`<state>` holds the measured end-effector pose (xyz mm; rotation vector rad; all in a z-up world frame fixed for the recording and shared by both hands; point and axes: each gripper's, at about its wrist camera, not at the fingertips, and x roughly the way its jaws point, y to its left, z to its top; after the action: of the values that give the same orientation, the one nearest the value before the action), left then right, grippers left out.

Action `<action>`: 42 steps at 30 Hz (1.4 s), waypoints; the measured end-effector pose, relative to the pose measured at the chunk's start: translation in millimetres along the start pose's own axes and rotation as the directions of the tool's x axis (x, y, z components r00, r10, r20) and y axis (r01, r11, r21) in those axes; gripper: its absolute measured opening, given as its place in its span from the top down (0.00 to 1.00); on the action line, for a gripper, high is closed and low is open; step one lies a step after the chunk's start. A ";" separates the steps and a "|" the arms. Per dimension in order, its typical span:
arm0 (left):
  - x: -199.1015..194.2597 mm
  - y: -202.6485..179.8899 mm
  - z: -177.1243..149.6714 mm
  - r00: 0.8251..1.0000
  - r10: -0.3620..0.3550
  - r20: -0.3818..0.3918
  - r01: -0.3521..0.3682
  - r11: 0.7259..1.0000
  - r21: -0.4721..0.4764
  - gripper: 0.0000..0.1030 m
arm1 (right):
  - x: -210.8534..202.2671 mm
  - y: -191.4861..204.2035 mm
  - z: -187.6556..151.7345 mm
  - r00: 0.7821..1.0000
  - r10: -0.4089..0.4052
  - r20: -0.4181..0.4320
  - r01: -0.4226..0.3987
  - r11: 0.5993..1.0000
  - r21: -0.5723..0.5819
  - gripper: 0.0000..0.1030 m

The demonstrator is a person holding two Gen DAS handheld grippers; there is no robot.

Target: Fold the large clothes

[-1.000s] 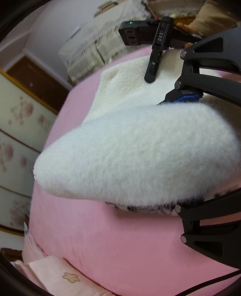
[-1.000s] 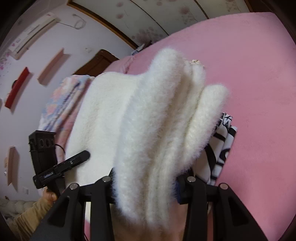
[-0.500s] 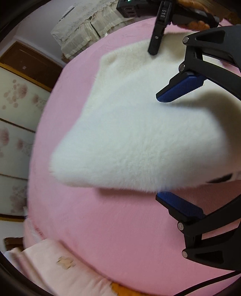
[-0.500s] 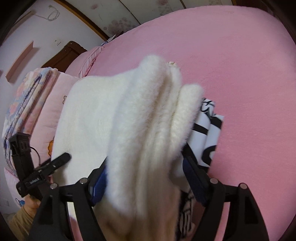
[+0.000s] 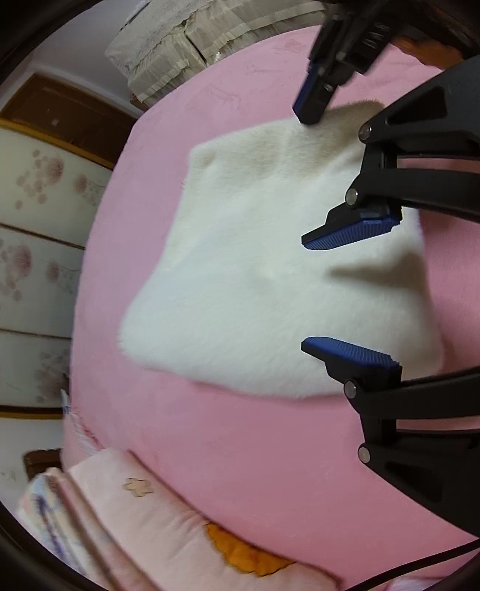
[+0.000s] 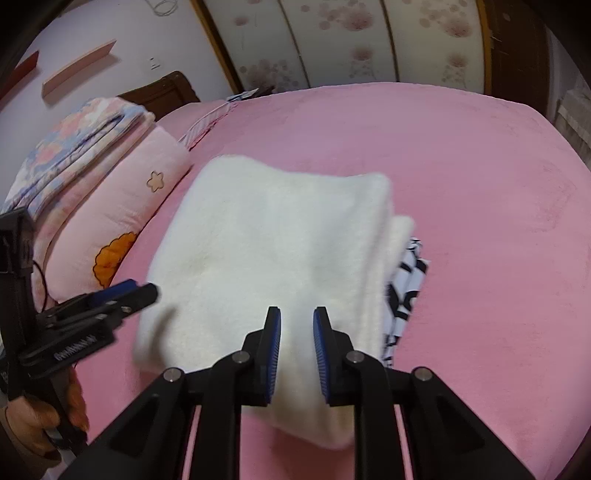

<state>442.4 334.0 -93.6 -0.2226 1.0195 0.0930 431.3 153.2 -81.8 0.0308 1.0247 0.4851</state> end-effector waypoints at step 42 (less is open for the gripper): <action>-215.3 -143.8 -154.7 0.995 0.018 -0.100 -0.018 1.000 -0.001 0.32 | -254.5 -65.7 -153.8 0.977 -0.078 -0.198 0.078 0.997 -0.007 0.72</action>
<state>226.9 164.6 32.3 -0.2218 1.1216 0.1004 221.1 -38.3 27.3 -0.0582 1.2172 0.4218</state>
